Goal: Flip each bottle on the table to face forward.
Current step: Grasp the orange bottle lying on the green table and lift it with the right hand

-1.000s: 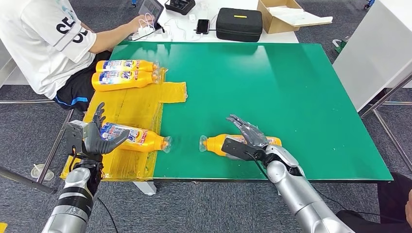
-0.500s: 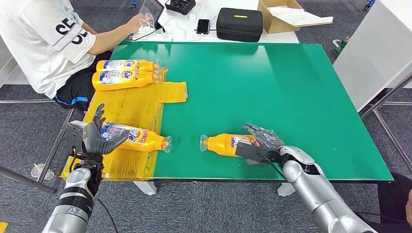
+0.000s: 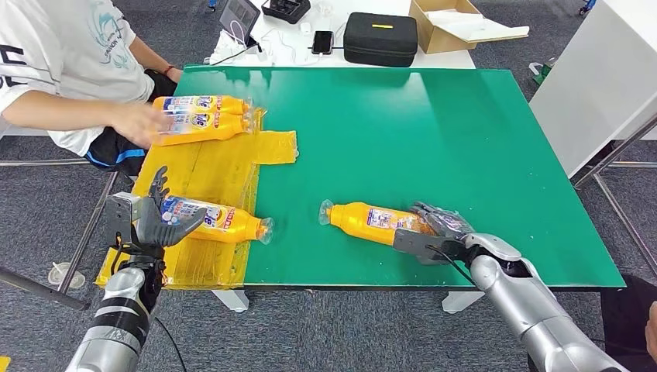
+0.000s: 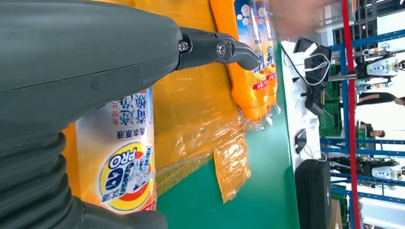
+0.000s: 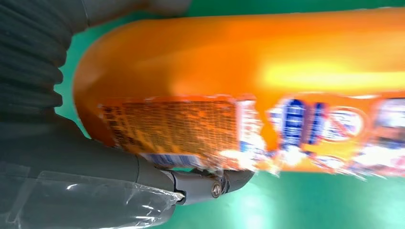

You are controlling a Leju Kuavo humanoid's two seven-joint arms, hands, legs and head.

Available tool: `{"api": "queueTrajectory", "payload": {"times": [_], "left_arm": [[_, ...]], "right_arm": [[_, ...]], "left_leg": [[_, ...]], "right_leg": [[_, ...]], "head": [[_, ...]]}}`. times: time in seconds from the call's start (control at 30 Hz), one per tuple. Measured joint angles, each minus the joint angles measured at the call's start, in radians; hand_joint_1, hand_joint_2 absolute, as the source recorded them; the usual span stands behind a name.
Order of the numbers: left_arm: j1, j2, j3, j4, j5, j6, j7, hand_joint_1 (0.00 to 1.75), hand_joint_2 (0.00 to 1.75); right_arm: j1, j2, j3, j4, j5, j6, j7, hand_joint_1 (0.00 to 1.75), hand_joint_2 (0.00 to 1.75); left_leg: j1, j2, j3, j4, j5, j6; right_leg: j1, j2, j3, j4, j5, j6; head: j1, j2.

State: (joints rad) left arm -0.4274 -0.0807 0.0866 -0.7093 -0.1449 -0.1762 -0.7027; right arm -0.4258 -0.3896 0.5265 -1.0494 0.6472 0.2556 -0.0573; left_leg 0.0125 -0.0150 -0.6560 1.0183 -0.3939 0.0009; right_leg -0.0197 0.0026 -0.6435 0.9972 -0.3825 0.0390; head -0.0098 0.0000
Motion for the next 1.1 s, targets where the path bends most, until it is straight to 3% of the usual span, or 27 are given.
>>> {"api": "queueTrajectory", "payload": {"times": [0.07,0.37,0.7,0.87,1.0,1.1], "left_arm": [[-0.004,-0.001,0.0,0.006,0.0,-0.002,0.0,0.0,1.75],[-0.026,-0.011,-0.002,0.028,0.0,-0.012,0.0,0.0,1.75],[-0.046,-0.025,-0.01,0.045,0.001,-0.011,0.0,0.0,1.75],[-0.045,-0.031,-0.011,0.048,0.03,-0.025,0.0,0.0,1.75],[-0.019,-0.047,-0.005,0.018,0.074,-0.063,0.008,0.0,1.75],[0.007,-0.066,-0.001,-0.021,0.107,-0.093,0.027,0.0,1.75]], "right_arm": [[0.0,-0.007,0.004,0.0,-0.006,0.006,0.0,1.75,1.75],[0.0,-0.003,0.022,0.012,-0.09,-0.004,-0.068,1.75,1.75],[0.015,0.073,0.02,0.063,-0.123,-0.147,-0.132,1.75,1.75],[0.091,0.154,-0.044,0.039,-0.109,-0.368,-0.188,1.75,1.75],[0.19,0.264,-0.163,-0.093,-0.05,-0.64,-0.245,1.75,1.75],[0.247,0.339,-0.246,-0.198,-0.037,-0.754,-0.287,1.75,1.75]], "left_leg": [[0.0,0.0,0.0,0.0,0.0,0.0],[0.0,0.0,0.0,0.0,0.0,0.0],[0.001,0.001,0.0,0.0,0.0,0.0],[0.001,0.0,-0.001,0.0,0.0,0.0],[0.002,0.0,-0.002,0.0,0.0,0.0],[0.002,0.0,-0.003,0.0,0.0,0.0]], "right_leg": [[0.0,0.0,0.0,0.0,0.0,0.0],[0.001,0.0,0.0,0.0,0.0,0.0],[0.001,0.001,0.0,0.0,0.0,0.0],[0.001,0.0,0.0,0.0,0.0,0.0],[0.002,0.0,-0.002,0.0,-0.001,-0.001],[0.002,0.0,-0.003,0.0,-0.002,0.0]], "head": [[0.0,0.0],[0.0,0.0],[0.0,0.0],[0.0,0.0],[0.0,0.0],[0.0,0.0]]}}
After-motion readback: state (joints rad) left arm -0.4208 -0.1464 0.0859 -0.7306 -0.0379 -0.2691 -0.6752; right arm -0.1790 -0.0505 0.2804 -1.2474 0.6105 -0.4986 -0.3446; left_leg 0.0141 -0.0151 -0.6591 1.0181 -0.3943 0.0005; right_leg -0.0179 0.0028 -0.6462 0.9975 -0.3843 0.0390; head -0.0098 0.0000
